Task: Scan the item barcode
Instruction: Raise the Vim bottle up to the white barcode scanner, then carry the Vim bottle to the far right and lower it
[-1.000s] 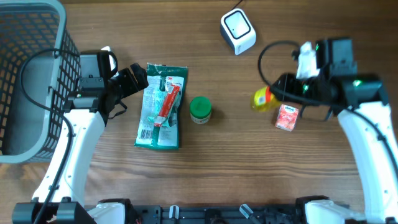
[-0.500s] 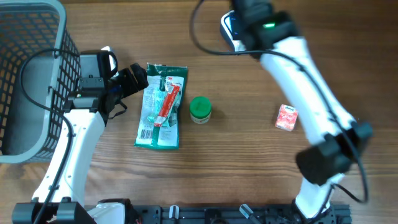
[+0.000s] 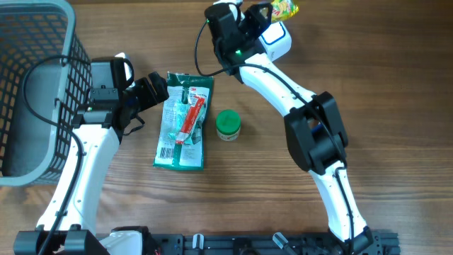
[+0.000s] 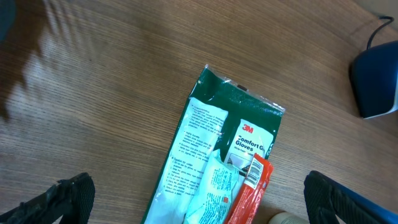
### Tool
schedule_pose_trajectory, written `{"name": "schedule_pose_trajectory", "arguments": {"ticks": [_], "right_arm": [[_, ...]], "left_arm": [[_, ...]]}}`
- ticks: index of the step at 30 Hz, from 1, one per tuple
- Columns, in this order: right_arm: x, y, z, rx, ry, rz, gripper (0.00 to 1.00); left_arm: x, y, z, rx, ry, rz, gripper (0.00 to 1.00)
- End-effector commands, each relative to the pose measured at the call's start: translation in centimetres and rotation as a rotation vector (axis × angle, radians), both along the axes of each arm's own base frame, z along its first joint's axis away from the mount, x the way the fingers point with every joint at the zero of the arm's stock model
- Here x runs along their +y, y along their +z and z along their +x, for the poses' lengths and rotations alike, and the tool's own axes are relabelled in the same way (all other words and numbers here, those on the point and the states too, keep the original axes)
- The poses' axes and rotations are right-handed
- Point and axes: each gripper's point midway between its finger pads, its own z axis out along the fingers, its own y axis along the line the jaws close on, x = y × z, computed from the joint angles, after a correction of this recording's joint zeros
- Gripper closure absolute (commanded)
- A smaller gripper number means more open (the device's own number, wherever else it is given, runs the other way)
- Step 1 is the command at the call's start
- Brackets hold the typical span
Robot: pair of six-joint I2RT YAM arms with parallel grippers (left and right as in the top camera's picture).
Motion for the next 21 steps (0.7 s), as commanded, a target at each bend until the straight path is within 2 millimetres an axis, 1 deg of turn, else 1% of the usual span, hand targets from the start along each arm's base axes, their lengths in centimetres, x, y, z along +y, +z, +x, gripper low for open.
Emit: {"name": "schedule_pose_trajectory", "arguments": {"ticks": [1,8,10,11,14,15,16,17,18,19,21], "right_arm": [[-0.6,0.7,-0.1,-0.023,-0.048,-0.029,0.83],[-0.3,0.2,0.0,-0.016,-0.03,-0.007,0.82],[-0.7,0.6,-0.3,-0.029,-0.057,-0.018,0.82],[-1.0,1.1,-0.5,-0.046,-0.077,-0.017,0.83],[-1.6,4.9,-1.6,-0.147,-0.134,0.044,0.83],[-1.7,6.7,-2.0,-0.171,-0.133,0.064,0.83],[-1.9,9.3,-2.6,-0.2,-0.13,0.087,0.83],[-2.1,11.0,-3.3,-0.221,-0.13,0.109,0.83],[-2.4,12.8,-4.1,-0.242,-0.131,0.136,0.83],[-3.1,15.3,-5.6,-0.274,-0.134,0.195,0.8],[-4.0,17.4,-7.7,-0.281,-0.113,0.316,0.78]], "left_arm": [[0.0,1.2,0.4,-0.034,-0.007,-0.005,0.0],[0.0,1.2,0.4,-0.034,-0.007,-0.005,0.0],[0.0,1.2,0.4,-0.034,-0.007,-0.005,0.0],[0.0,1.2,0.4,-0.033,-0.007,-0.005,0.0],[0.0,1.2,0.4,-0.034,-0.007,-0.005,0.0],[0.0,1.2,0.4,-0.034,-0.007,-0.005,0.0],[0.0,1.2,0.4,-0.034,-0.007,-0.005,0.0],[0.0,1.2,0.4,-0.034,-0.007,-0.005,0.0],[0.0,1.2,0.4,-0.034,-0.007,-0.005,0.0],[0.0,1.2,0.4,-0.033,-0.007,-0.005,0.0],[0.0,1.2,0.4,-0.033,-0.007,-0.005,0.0]]}}
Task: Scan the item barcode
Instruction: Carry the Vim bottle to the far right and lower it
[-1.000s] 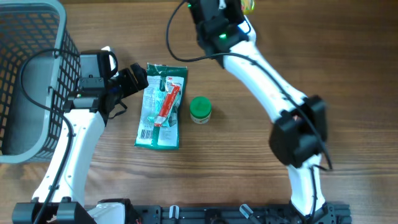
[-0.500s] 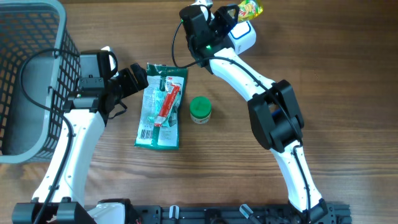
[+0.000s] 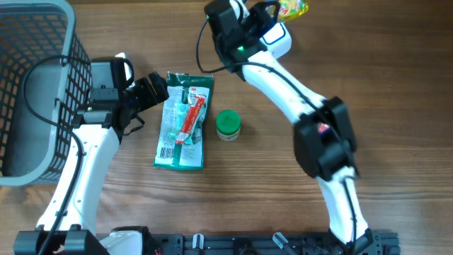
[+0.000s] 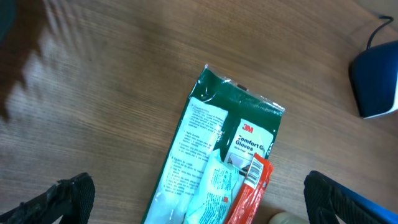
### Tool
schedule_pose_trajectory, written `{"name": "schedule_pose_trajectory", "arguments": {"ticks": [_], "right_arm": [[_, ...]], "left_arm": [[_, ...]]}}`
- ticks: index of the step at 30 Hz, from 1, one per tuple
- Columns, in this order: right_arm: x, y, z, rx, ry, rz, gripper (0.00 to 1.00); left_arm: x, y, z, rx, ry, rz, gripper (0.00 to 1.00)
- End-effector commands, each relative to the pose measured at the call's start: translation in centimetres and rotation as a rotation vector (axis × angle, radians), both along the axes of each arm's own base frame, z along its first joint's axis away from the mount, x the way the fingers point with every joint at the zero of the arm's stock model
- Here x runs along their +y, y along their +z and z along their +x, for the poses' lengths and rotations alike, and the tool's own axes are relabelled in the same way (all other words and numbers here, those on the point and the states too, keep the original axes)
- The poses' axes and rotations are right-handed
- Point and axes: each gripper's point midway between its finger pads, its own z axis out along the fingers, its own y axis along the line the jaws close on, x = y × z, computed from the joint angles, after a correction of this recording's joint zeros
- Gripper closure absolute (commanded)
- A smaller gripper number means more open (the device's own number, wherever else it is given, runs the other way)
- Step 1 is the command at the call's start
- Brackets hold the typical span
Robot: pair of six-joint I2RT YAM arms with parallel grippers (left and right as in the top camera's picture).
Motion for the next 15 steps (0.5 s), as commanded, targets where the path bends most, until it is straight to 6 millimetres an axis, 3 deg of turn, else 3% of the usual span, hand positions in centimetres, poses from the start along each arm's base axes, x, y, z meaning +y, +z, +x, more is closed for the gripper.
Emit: {"name": "schedule_pose_trajectory", "arguments": {"ticks": [1,4,7,11,15], "right_arm": [[-2.2,11.6,-5.8,-0.227,-0.003,0.375,0.77],[-2.7,11.3,-10.8,-0.084,0.035,0.763,0.83],[-5.3,11.3,-15.1,-0.004,-0.06,1.001,0.87],[-11.8,11.5,-19.6,-0.008,-0.28,1.064,0.89],[-15.8,10.3,-21.9,0.046,-0.418,1.048,0.89]], "left_arm": [[0.0,1.2,0.4,-0.034,-0.007,-0.005,0.0],[0.0,1.2,0.4,-0.034,-0.007,-0.005,0.0],[0.0,1.2,0.4,-0.034,-0.007,-0.005,0.0],[0.0,1.2,0.4,-0.033,-0.007,-0.005,0.0],[0.0,1.2,0.4,-0.034,-0.007,-0.005,0.0]]}}
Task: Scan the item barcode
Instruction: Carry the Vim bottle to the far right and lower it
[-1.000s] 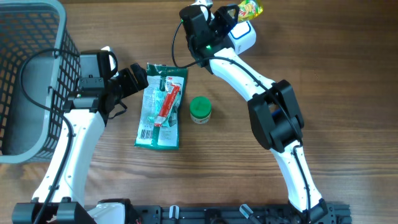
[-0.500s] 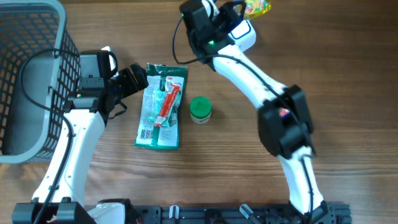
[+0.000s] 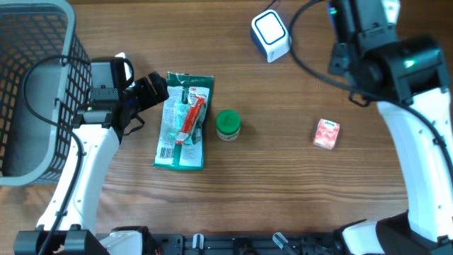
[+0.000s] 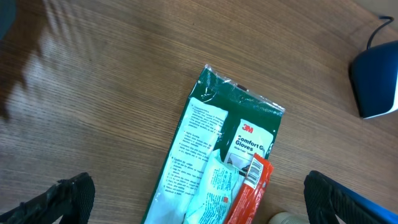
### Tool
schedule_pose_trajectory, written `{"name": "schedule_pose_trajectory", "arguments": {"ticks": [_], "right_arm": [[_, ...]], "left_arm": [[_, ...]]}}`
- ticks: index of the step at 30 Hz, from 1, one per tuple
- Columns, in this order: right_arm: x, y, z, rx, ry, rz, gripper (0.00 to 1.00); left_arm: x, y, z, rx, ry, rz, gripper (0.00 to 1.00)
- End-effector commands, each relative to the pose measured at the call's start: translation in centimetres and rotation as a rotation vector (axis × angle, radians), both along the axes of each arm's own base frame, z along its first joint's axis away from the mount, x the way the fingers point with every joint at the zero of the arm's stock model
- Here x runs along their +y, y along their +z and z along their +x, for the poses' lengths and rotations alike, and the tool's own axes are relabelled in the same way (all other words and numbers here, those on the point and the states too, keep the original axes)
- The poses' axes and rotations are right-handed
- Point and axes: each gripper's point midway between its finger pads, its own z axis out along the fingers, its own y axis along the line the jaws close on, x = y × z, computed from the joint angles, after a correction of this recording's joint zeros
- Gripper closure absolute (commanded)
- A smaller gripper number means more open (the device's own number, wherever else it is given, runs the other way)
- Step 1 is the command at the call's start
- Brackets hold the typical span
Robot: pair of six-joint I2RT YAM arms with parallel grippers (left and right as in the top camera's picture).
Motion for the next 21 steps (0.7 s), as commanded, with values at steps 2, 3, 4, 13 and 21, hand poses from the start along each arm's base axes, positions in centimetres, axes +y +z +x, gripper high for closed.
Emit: {"name": "schedule_pose_trajectory", "arguments": {"ticks": [2,3,4,13,21], "right_arm": [[-2.1,-0.9,-1.7,0.048,-0.103,0.087,0.89],[-2.6,-1.4,-2.1,0.074,-0.118,0.094,0.89],[-3.0,-1.9,-2.2,0.091,-0.13,0.101,0.89],[-6.2,-9.1,-1.8,0.216,-0.231,0.11,0.84],[-8.4,-19.9,-0.6,0.253,-0.227,0.345,0.87]], "left_arm": [[0.0,1.2,0.4,-0.033,-0.007,-0.005,0.0],[0.0,1.2,0.4,-0.033,-0.007,-0.005,0.0],[0.0,1.2,0.4,-0.033,-0.007,-0.005,0.0],[0.0,1.2,0.4,-0.033,-0.007,-0.005,0.0],[0.0,1.2,0.4,-0.033,-0.007,-0.005,0.0]]}}
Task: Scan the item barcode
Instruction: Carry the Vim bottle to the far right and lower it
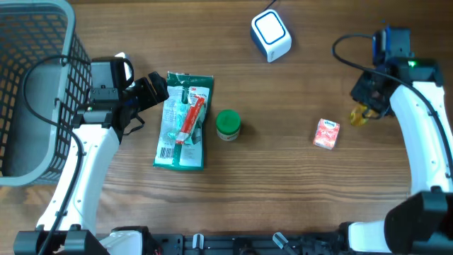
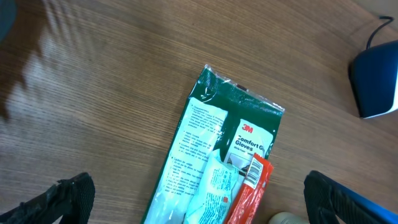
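The white and blue barcode scanner stands at the table's far middle; its edge shows in the left wrist view. My right gripper is over the right side of the table, shut on a small yellow packet that pokes out below its tip. A green glove package with a red-edged sachet on it lies left of centre. My left gripper stands open, its fingers wide apart on either side of the package's near part; it touches nothing.
A grey wire basket fills the far left. A green-lidded jar stands right of the glove package. A small pink box lies left of my right gripper. The scanner's cable runs off the far edge.
My right arm was raised close under the camera at the far right. It is now low over the right side of the table, beside the pink box. The left arm has not moved.
My right gripper first held the yellow packet at the scanner at the far middle, and still did at the following moment. Then the arm was raised at the far right, uncovering the pink box. Now it is down beside that box. The left gripper stayed open over the gloves.
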### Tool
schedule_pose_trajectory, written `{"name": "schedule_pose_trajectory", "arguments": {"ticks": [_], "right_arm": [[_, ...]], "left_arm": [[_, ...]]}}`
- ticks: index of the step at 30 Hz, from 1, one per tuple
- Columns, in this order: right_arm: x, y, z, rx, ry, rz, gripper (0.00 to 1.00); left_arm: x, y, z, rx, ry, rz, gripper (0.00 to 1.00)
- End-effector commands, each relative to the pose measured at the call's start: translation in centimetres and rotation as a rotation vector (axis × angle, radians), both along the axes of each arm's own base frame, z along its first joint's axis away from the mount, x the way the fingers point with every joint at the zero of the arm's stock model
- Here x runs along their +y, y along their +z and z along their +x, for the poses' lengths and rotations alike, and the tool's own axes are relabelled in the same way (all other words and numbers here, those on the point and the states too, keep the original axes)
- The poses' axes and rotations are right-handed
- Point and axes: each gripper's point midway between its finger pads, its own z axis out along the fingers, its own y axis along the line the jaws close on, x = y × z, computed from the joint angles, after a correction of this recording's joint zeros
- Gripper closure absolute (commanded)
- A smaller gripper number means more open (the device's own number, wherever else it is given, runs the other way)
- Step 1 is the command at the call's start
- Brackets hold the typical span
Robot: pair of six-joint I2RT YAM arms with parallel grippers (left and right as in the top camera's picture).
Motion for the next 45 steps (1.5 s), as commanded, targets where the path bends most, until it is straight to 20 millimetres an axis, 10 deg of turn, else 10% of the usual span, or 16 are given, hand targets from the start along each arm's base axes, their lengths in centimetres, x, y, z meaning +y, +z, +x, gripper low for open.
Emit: {"name": "schedule_pose_trajectory", "arguments": {"ticks": [1,8,35,39,42,45], "right_arm": [[-0.6,-2.5,0.0,-0.028,0.013,0.125,0.87],[-2.5,-5.3,-0.9,-0.025,-0.045,0.126,0.86],[-4.1,-4.6,0.7,-0.073,0.034,0.017,0.78],[-4.0,-4.6,0.6,-0.067,0.033,0.019,0.47],[-4.0,-4.7,0.5,-0.063,0.033,0.02,0.05],[-4.0,-4.6,0.7,-0.071,0.033,0.018,0.0]], "left_arm": [[0.0,1.2,0.4,-0.033,-0.007,-0.005,0.0],[0.0,1.2,0.4,-0.033,-0.007,-0.005,0.0],[0.0,1.2,0.4,-0.033,-0.007,-0.005,0.0],[0.0,1.2,0.4,-0.033,-0.007,-0.005,0.0],[0.0,1.2,0.4,-0.033,-0.007,-0.005,0.0],[0.0,1.2,0.4,-0.033,-0.007,-0.005,0.0]]}}
